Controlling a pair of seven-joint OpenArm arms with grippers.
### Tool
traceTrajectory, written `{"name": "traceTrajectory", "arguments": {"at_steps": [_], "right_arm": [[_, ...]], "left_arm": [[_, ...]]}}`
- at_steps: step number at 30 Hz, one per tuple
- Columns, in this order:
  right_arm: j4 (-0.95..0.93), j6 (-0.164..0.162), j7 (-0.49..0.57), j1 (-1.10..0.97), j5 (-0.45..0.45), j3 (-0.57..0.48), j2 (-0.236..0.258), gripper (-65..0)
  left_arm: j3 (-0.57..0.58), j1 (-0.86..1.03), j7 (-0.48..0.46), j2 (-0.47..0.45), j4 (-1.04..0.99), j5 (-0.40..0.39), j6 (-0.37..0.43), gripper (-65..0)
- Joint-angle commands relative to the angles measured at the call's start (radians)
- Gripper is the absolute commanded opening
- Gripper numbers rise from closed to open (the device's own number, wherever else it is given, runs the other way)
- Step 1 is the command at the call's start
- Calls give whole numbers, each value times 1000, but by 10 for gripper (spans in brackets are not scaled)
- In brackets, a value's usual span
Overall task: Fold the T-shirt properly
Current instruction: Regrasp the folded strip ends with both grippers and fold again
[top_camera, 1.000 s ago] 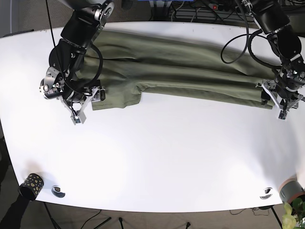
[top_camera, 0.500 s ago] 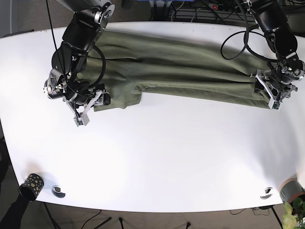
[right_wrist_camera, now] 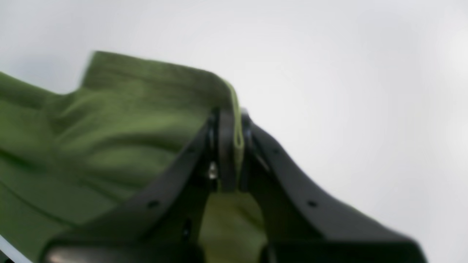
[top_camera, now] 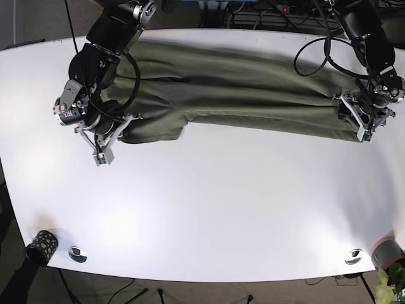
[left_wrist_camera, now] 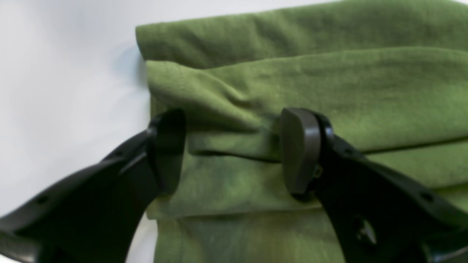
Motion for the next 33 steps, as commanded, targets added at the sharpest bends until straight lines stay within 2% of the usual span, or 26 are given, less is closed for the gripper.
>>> {"name": "traceTrajectory", "arguments": {"at_steps": [1,4,8,11,17,24,26,28,32,33], "right_arm": [[113,2,-48,10,14,4,-4,-650],[231,2,-120,-35,14,4,-7,-650],[331,2,-142,-108,14,4,-8,-650],[336,2,-146,-156,55,9,-7,-650],[331,2,-142,-240,147,85,-4,-650],[331,2,-139,-314,157,151,-1,-650],[331,2,-134,-332,158,160,15,-650],[332,2,-129,-346,164,159,21,-595],[343,2,-126,-365,166,151,21,-336],[348,2,-126,-366,166,148,22,-293]], "left_arm": [[-2,-2,-10,-17,13,-4,5,-272],[1,6,-10,-17,13,-4,5,-272],[-2,14,-10,-17,13,-4,5,-272],[-2,15,-10,-17,13,-4,5,-272],[-4,14,-12,-19,-35,-4,5,-272],[-4,11,-12,-30,-38,-10,5,-272],[-4,9,-12,-30,-36,-10,5,-272],[-4,8,-10,-30,-35,-11,5,-272],[-4,-8,-7,-26,0,-11,5,-272],[-4,-11,-7,-26,14,-11,5,-272]]}}
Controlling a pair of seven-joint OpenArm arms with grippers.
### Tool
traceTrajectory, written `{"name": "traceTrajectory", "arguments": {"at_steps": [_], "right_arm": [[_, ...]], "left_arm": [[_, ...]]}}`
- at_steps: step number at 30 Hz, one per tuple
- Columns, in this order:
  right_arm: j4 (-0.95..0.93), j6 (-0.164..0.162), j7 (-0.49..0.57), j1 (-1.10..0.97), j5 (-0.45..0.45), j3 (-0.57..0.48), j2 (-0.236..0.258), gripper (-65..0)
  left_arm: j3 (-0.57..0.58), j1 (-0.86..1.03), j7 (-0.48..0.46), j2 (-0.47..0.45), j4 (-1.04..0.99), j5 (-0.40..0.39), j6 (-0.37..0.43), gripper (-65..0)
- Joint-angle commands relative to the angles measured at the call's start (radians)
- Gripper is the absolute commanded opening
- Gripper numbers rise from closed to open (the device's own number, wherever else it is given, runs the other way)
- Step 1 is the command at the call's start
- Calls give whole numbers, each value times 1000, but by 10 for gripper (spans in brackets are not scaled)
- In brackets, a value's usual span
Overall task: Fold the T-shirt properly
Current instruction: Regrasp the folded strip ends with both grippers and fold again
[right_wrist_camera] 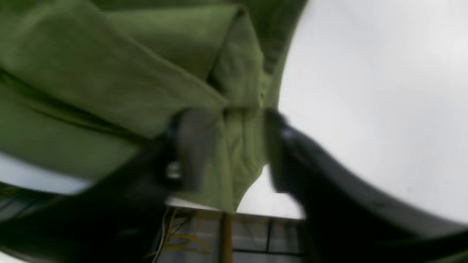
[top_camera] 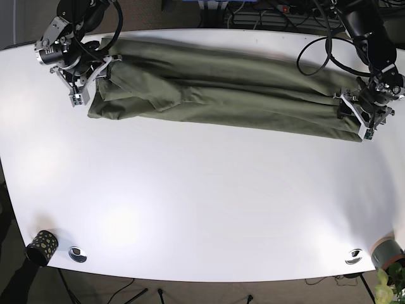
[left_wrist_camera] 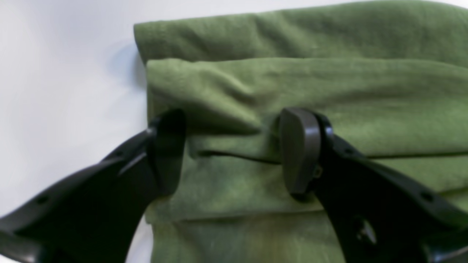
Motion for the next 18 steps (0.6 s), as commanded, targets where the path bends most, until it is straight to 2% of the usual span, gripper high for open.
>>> {"name": "traceTrajectory", "arguments": {"at_steps": [1,2,3,9,14,18], "right_arm": [[34,2,17,2,18,-16,10,-263],[35,2,17,2,18,-42,10,-222],[35,2,17,2,18,-62,11,-209],[28,2,40,4,11,-136,7,-239],[-31,2,109,5,8,-231,7,-241],[-133,2,157,10,8,-240,11,-241]], "left_arm": [[-1,-17,22,-14,57,22,3,-272],[-1,-15,22,-12,88,22,3,-272],[-1,-12,22,-12,111,22,3,-272],[-1,-11,22,23,202,22,3,-272],[0,17,22,40,176,25,3,-272],[-1,52,22,42,143,25,3,-272]]}}
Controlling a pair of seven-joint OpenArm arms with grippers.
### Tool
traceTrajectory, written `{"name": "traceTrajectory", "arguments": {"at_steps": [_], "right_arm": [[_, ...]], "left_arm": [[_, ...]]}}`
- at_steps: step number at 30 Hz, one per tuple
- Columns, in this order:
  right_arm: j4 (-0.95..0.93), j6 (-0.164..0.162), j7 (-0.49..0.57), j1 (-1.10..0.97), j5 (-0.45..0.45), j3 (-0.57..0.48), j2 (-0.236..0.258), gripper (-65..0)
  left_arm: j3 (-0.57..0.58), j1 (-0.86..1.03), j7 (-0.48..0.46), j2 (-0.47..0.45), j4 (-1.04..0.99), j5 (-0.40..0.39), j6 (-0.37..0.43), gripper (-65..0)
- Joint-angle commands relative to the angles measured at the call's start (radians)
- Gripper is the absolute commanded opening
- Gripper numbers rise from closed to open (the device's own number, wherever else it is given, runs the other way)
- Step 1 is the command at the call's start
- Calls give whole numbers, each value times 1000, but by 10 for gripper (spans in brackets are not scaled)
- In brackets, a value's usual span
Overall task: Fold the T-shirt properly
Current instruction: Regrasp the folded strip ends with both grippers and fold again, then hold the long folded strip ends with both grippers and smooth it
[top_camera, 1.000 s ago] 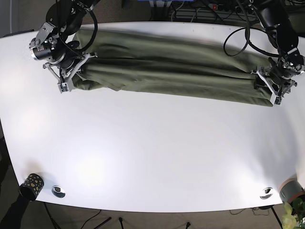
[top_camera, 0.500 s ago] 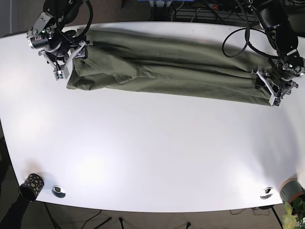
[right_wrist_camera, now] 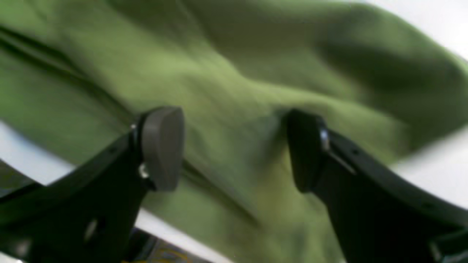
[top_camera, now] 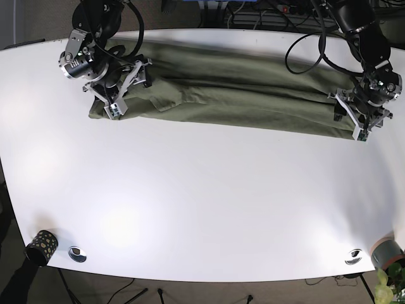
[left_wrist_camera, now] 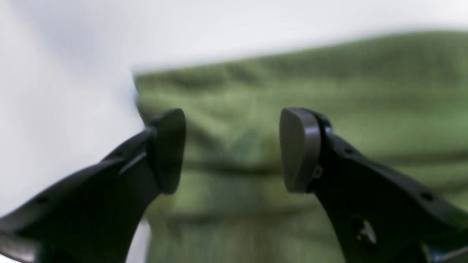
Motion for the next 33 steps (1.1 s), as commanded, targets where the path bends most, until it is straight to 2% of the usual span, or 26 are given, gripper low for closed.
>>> {"name": "traceTrajectory", "arguments": {"at_steps": [1,8,14,18,20,23,26,29,33], "right_arm": [[-63,1,27,7,-2,5,14,-241],[-271,1,92,122,-4,3,57,-241],[-458,1,136,290,-4,2,94,-241],[-505,1,138,371,-4,2,122,-241],[-501,1,124,388,-1,2,126,-241],[-450,1,93,406,-2,3,129,-241],[-406,1,81,406,-2,5,129,-241],[-387,1,81,400,-2,5,129,-241],[-387,1,81,389,-2,5,128,-241]], "left_arm": [[-5,8,-13,-17,-6,-7,2,-272],[-5,16,-19,-20,-126,-10,2,-272],[-5,-82,-15,-19,-193,-10,2,-267],[-7,-131,-3,-14,-207,-10,2,-265],[-22,-156,48,-14,-188,-11,2,-265],[-117,-203,157,-11,-136,-33,2,-264],[-211,-236,251,-19,-119,-122,2,-212],[-271,-240,297,-20,-116,-209,2,-144],[-283,-239,297,-31,-126,-200,2,-137]]}}
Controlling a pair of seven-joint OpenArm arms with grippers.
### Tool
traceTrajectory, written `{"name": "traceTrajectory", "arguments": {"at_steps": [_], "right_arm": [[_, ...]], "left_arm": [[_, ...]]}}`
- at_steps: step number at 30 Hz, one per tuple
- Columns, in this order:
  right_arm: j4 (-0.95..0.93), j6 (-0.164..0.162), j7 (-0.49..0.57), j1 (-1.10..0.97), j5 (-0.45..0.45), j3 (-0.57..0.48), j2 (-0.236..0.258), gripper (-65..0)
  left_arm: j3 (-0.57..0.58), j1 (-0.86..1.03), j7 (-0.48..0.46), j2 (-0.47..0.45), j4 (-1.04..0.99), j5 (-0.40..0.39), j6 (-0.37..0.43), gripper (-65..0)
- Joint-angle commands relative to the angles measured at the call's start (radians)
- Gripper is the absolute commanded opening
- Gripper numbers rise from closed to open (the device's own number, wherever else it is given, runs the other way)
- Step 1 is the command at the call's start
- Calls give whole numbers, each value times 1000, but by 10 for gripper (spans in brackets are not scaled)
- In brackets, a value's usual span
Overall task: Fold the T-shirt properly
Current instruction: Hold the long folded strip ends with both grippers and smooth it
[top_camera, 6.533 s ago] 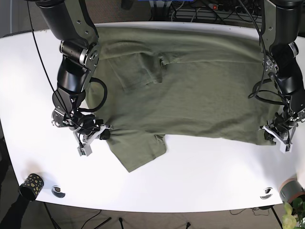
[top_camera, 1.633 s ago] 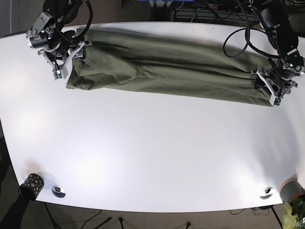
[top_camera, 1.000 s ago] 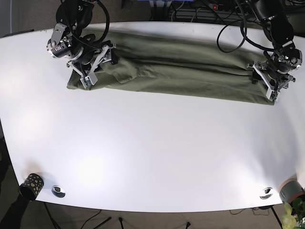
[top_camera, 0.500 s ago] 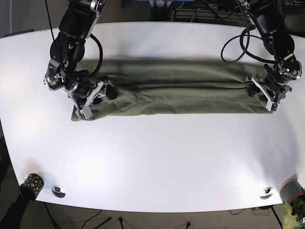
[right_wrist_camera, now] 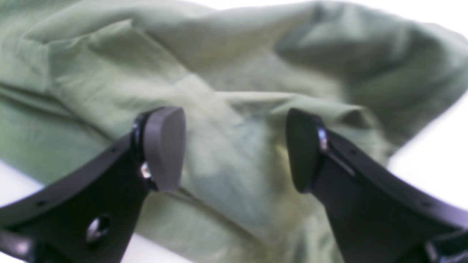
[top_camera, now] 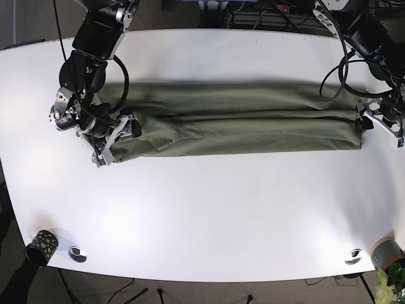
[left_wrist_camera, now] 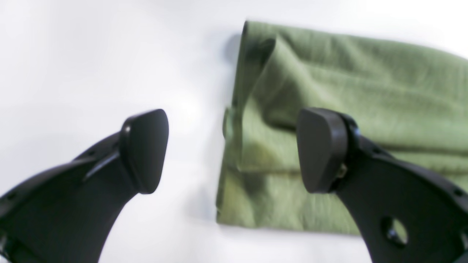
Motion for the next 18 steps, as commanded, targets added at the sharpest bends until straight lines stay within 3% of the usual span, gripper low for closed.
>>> {"name": "traceTrajectory", "arguments": {"at_steps": [1,16,18], "right_arm": [[17,1,14,13,13,2,6,-241],[16,1,14,-2,13,2,1,-241],[16,1,14,-2,13,2,1,-241]], "left_arm": [[5,-17,-10,-23,-1,-10,-1,-137],[35,-3,-7,-3,-136,-13,-1,-140],[58,-3,12,0,-130,-13,-1,-197]]}}
